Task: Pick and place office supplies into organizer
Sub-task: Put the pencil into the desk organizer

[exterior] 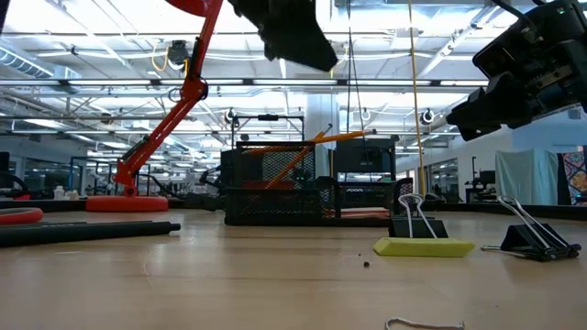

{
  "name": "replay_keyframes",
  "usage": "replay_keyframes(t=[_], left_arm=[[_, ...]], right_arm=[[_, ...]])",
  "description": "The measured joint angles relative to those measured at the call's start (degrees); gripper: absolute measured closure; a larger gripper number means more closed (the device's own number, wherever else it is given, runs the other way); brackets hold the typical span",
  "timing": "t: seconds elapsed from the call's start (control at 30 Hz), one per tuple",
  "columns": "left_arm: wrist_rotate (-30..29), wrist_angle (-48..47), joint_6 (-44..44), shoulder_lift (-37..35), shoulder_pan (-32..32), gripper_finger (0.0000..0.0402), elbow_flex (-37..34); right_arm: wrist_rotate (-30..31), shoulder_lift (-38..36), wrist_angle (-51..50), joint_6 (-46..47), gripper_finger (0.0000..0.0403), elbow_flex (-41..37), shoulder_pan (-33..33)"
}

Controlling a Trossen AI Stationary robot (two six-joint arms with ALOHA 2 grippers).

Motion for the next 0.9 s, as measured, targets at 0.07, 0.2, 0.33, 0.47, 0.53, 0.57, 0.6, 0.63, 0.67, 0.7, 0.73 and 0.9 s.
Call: replay_keyframes(t=[0.07,0.2,0.33,0.47,0.53,0.57,0.6,0.63,0.67,0.7,0.73,0.9], left_arm=[[1.29,-3.48,-0.05,2.54,0.1,0.023,3.96],[3.63,-13.32,0.95,8.39,0.79,0.0223,13.08],[5.07,-21.63,0.74,14.0,2.08,0.0222,21.66],[7.33,-25.8,0.67,18.48,3.38,0.0222,27.93],[7.99,-27.0,0.73,20.31,3.73,0.0222,29.56],[8.55,-27.09,1.0,20.76,3.89,0.0222,29.99],[8.97,-27.14,1.58,21.24,4.0,0.0222,30.4],[9.21,-27.06,1.9,21.3,4.09,0.0222,30.66],[9.23,-27.14,2.03,21.27,4.15,0.0222,30.72],[9.23,-27.24,2.07,21.22,4.27,0.0222,30.66],[9.28,-27.08,2.08,21.19,4.45,0.0222,30.35],[9.71,-27.13,1.89,21.3,5.59,0.0222,29.18]], right_arm=[[0.69,0.01,0.1,0.06,0.0399,0.0,0.0],[1.88,0.01,0.3,0.3,0.0399,0.0,0.0],[1.88,0.05,0.27,0.3,0.0398,0.0,0.0],[1.88,0.05,0.3,0.3,0.0398,0.0,0.0],[1.86,0.05,0.23,0.3,0.0398,0.0,0.02],[1.8,0.05,0.25,0.3,0.0398,0.0,0.0],[1.76,0.04,0.26,0.3,0.0398,0.0,0.0],[1.74,0.04,0.26,0.3,0.0398,0.0,0.0],[1.72,0.05,0.23,0.27,0.0398,0.0,0.02],[1.73,0.05,0.23,0.22,0.0398,0.0,0.0],[1.72,0.05,0.25,0.16,0.0398,0.0,0.0],[1.71,0.05,0.21,0.08,0.0398,0.0,0.01]])
